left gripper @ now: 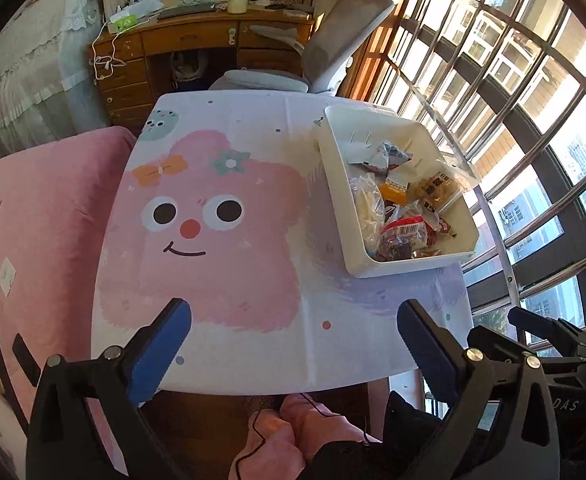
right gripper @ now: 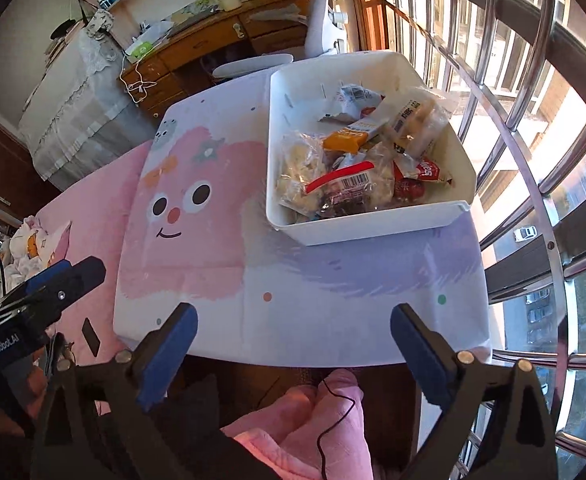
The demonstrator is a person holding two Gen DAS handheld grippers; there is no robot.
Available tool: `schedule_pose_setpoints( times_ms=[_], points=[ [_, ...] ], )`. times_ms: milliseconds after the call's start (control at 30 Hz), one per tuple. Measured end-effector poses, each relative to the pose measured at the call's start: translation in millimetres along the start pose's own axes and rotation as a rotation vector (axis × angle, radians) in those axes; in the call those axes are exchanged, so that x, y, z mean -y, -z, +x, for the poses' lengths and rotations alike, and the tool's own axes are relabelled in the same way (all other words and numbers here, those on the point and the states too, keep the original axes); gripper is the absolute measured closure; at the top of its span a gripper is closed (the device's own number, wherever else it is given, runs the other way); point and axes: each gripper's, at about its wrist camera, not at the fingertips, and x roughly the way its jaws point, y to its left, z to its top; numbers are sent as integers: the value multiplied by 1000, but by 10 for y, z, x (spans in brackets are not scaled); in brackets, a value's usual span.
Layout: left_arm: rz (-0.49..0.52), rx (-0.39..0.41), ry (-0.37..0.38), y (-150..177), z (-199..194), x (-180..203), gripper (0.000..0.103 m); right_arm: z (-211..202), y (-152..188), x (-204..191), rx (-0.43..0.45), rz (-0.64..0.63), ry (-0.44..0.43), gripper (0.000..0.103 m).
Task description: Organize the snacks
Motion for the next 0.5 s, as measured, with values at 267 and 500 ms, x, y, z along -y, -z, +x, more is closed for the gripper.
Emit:
schedule_pose_setpoints(
  times_ms=[267, 500],
  points=[
    [90, 133, -73, -180, -447, 207, 1, -476, -144, -289, 78, -50, -5, 0],
    [20, 140, -83, -204, -684, 185, 0, -689, -78, -405, 131, -60, 1, 0]
  ],
)
